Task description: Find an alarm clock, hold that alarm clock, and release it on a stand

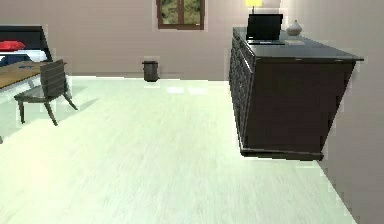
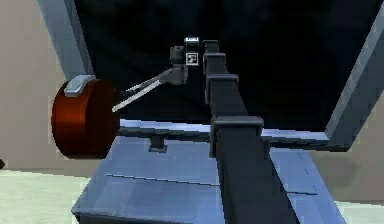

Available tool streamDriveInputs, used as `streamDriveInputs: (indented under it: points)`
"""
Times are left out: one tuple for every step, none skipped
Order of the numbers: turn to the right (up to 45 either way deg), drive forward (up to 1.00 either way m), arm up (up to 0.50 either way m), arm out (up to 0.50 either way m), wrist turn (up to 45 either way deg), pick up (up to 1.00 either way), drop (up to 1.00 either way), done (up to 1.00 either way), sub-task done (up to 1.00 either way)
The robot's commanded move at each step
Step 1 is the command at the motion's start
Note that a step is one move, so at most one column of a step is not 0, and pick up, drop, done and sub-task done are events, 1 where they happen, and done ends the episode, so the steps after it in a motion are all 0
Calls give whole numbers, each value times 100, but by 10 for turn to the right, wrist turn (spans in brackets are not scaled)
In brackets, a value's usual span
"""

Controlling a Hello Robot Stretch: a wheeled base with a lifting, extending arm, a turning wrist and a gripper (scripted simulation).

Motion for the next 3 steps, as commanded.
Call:
streamDriveInputs:
  points:
    - [0,0,0,0,0,0,100,0,0]
    - [0,0,0,-10,0,0,0,0,0]
    - [0,0,0,0,0,0,0,100,0]
